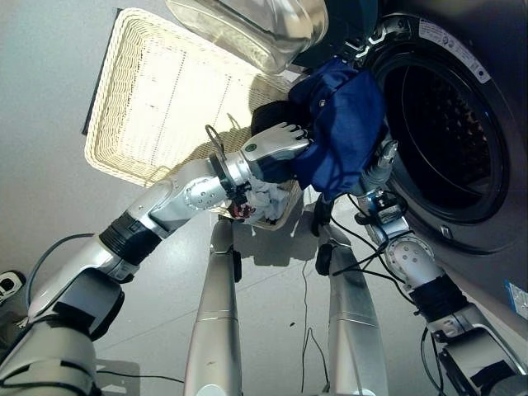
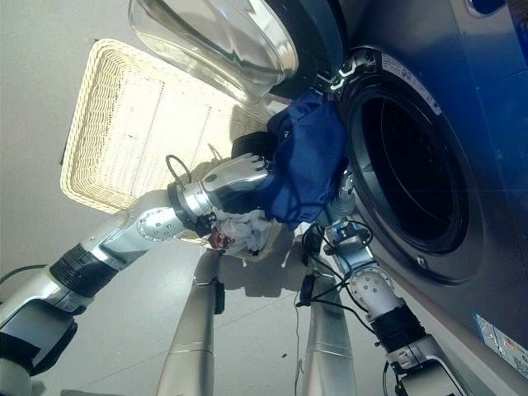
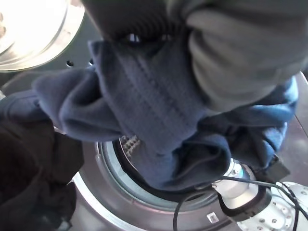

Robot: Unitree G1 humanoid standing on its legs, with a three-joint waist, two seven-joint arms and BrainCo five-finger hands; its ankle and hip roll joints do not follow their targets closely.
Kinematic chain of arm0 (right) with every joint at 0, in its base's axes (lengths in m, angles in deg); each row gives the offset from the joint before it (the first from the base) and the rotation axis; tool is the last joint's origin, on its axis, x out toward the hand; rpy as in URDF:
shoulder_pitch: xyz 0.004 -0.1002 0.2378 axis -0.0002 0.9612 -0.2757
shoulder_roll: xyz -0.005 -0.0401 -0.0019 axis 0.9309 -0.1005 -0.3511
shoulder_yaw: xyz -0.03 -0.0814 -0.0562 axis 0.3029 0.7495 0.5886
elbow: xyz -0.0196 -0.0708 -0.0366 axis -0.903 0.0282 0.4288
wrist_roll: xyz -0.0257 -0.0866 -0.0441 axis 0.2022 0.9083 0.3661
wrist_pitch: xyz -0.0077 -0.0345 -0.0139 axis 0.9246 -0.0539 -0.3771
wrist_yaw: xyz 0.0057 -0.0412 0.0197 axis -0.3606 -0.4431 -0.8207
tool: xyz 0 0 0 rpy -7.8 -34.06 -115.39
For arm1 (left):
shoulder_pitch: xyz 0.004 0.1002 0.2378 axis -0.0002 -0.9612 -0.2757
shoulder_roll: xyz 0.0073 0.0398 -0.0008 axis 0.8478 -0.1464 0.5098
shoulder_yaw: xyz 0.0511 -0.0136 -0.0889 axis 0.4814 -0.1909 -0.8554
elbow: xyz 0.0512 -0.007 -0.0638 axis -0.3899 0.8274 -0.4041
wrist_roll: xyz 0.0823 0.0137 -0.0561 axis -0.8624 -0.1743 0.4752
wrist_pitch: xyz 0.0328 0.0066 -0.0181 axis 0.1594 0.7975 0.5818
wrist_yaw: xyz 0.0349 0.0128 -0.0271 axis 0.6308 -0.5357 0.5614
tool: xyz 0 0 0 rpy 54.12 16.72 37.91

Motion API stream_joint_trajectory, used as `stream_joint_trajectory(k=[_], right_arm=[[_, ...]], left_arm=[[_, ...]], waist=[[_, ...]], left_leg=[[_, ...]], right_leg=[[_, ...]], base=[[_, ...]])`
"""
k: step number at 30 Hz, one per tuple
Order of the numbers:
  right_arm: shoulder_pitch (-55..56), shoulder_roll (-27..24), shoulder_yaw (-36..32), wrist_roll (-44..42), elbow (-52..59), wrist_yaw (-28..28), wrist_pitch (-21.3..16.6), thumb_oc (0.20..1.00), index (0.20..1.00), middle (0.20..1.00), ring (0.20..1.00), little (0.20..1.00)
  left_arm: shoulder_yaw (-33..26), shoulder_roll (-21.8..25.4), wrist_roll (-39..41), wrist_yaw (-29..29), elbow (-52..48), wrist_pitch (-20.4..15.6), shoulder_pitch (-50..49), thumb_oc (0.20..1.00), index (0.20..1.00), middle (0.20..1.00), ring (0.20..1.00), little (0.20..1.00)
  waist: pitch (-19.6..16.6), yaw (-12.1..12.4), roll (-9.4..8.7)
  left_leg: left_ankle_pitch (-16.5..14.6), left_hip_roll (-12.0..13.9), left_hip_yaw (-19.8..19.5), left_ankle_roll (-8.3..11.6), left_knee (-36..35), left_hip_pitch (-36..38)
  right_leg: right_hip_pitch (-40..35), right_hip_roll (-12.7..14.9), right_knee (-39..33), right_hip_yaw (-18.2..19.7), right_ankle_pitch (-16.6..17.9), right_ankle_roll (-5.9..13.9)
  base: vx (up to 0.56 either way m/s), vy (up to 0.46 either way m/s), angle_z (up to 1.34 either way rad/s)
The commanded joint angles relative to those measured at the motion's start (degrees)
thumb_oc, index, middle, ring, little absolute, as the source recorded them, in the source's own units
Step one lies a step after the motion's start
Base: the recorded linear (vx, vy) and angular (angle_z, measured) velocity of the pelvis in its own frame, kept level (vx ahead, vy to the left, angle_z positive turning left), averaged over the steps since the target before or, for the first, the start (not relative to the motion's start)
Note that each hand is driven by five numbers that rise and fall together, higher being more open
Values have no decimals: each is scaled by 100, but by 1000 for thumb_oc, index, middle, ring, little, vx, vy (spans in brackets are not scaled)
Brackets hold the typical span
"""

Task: Put the clothes into the washing machine.

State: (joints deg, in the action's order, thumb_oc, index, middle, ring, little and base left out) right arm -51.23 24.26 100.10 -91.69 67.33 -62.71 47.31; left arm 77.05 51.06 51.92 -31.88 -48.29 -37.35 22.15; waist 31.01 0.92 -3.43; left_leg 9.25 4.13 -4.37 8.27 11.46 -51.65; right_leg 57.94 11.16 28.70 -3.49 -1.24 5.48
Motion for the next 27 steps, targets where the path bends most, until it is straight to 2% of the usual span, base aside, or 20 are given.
stream_joint_trajectory(k=[1, 8, 14, 17, 18, 19, 21, 23, 24, 27], right_arm=[[-393, -36, -132, -144, 845, -674, -31, 200, 200, 200, 200, 200], [-347, 113, 60, 214, 1001, -572, 303, 200, 200, 200, 200, 200], [-326, 195, 188, 327, 1039, -547, 383, 200, 200, 200, 200, 200], [-378, 213, 278, 410, 1031, -445, 336, 200, 200, 200, 200, 200], [-380, 217, 285, 411, 1028, -441, 319, 200, 200, 200, 200, 200], [-380, 230, 284, 419, 1033, -427, 288, 200, 200, 200, 200, 200], [-386, 220, 274, 416, 1011, -436, 215, 200, 200, 200, 200, 200], [-379, 227, 249, 385, 1024, -415, 137, 200, 200, 200, 200, 200], [-378, 232, 234, 379, 1033, -404, 121, 200, 200, 200, 200, 200], [-301, 353, 77, 425, 969, -481, 78, 200, 200, 200, 200, 200]], left_arm=[[288, 39, -89, -510, -409, -62, -272, 200, 200, 200, 200, 200], [282, -57, -247, -610, -443, -47, -322, 200, 200, 200, 200, 200], [308, -105, -349, -541, -395, -76, -316, 200, 200, 200, 200, 200], [344, -142, -430, -332, -385, -20, -304, 206, 206, 206, 206, 206], [340, -144, -428, -247, -391, -9, -306, 451, 451, 451, 451, 451], [321, -156, -417, -122, -385, 16, -326, 1000, 1000, 1000, 1000, 1000], [253, -176, -338, 199, -375, 97, -382, 1000, 1000, 1000, 1000, 1000], [130, -214, -141, 1061, -330, 125, -512, 1000, 1000, 1000, 1000, 1000], [72, -238, -95, 1239, -314, 152, -556, 1000, 1000, 1000, 1000, 1000], [-545, -556, 826, 2222, -58, -260, -995, 1000, 1000, 1000, 1000, 1000]], waist=[[-122, -120, 143], [-122, -133, 143], [-122, -141, 146], [-122, -133, 159], [-122, -129, 162], [-122, -122, 170], [-122, -111, 177], [-122, -93, 184], [-122, -89, 185], [-122, -35, 178]], left_leg=[[-351, -323, 1, -523, 407, -22], [-338, -312, 28, -523, 410, -28], [-326, -300, 51, -516, 401, -14], [-319, -297, 58, -511, 410, -21], [-317, -298, 58, -511, 406, -18], [-311, -300, 55, -509, 398, -13], [-313, -310, 43, -511, 403, -17], [-305, -308, 38, -516, 388, -8], [-302, -305, 39, -517, 387, -8], [-313, -300, 24, -528, 376, 10]], right_leg=[[-571, -189, -1312, -333, 997, 197], [-545, -198, -1297, -315, 988, 182], [-550, -205, -1289, -306, 978, 177], [-548, -208, -1281, -301, 966, 170], [-553, -206, -1284, -303, 965, 170], [-557, -204, -1283, -305, 966, 170], [-554, -208, -1277, -296, 959, 166], [-563, -220, -1273, -291, 953, 161], [-562, -224, -1267, -288, 950, 160], [-577, -225, -1233, -306, 912, 165]], base=[[0, 0, 0], [0, 0, 0], [0, 0, 0], [0, 0, 0], [0, 0, 0], [0, 0, 0], [0, 0, 0], [0, 0, 0], [0, 0, 0], [-2, -11, 0]])
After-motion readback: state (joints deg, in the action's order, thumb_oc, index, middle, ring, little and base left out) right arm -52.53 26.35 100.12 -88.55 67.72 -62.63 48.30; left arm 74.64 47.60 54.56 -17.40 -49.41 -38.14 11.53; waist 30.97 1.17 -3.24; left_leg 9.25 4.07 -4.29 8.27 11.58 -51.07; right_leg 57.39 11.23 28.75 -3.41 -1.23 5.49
